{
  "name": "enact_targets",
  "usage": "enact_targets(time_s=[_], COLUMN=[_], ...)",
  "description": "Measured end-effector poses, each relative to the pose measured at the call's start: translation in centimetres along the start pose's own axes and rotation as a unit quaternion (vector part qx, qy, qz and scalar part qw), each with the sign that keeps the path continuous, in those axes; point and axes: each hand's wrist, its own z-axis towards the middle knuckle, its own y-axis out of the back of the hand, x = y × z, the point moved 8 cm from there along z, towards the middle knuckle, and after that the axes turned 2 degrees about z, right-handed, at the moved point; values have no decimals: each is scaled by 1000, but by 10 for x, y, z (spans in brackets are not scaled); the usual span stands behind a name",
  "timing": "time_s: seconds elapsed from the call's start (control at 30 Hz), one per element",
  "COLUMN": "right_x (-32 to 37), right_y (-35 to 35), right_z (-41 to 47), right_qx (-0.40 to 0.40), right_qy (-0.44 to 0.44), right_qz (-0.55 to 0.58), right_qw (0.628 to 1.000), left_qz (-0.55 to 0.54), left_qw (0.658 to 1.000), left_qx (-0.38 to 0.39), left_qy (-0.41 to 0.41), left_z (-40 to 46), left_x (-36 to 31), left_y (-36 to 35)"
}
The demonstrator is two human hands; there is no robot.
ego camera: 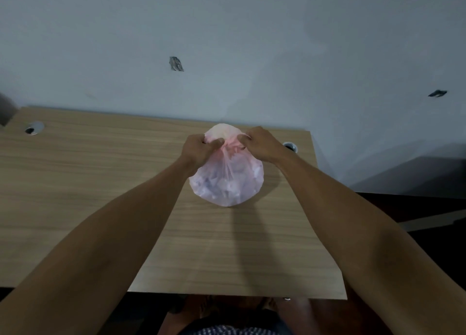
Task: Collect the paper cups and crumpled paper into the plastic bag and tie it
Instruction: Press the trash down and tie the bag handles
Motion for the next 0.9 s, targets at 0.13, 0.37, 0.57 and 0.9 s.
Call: enact_targets(time_s=[0.13, 0.37, 0.57, 0.9], right_x=[-12, -51, -61, -17], right_y=[-1, -11, -19, -23], right_z=[0, -6, -7, 1], right_qx=[22, 40, 35, -35], right_qy=[-25, -81, -121, -100], right_qz=[-48, -17, 25, 467], right_qw=[998, 996, 992, 878], left_qz=[49, 68, 85, 0], left_qw=[998, 995, 992, 996], left_qx=[-49, -69, -79, -60], left_qy=[9, 38, 46, -66], left_z=[2, 11, 9, -6], left_x=[6, 26, 24, -27], left_y=[15, 34, 41, 14])
